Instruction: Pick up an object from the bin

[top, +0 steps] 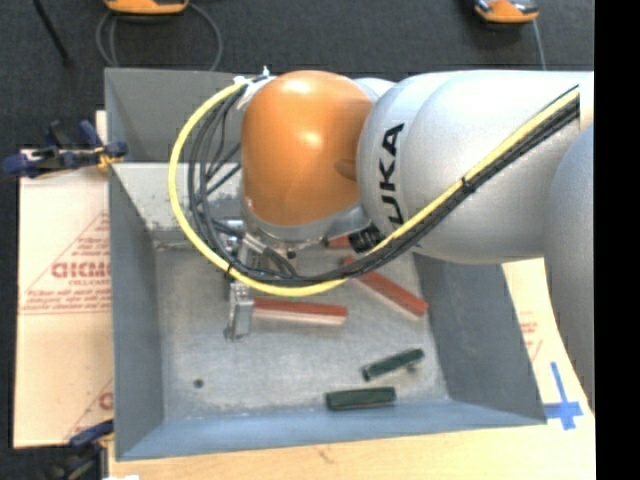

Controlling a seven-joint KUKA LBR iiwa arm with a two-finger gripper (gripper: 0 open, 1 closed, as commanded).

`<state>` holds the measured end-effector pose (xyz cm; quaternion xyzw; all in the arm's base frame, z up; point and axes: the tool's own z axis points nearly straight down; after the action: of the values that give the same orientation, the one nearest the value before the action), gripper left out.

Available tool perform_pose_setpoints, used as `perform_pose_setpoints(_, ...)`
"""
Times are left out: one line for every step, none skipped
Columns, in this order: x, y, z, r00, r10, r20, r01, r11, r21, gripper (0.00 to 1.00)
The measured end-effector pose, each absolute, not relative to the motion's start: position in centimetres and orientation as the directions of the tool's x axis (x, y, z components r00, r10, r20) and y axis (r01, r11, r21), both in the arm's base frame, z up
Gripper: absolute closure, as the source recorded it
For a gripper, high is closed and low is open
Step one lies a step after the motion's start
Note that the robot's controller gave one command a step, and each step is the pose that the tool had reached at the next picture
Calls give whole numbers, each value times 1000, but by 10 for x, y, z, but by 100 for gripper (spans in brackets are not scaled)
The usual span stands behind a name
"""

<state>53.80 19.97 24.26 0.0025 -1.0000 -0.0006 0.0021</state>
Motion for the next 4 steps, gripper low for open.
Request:
perform_pose_setpoints(555,154,166,-994,106,4,106,994,-2,0)
perform_pose_setpoints(615,96,86,-968,250,-1,250,968,-1,0)
perform_pose_setpoints(575,66,69,-967,255,2,255,967,-3,0)
perform_pose_setpoints(577,69,71,-967,255,-2,255,967,2,100)
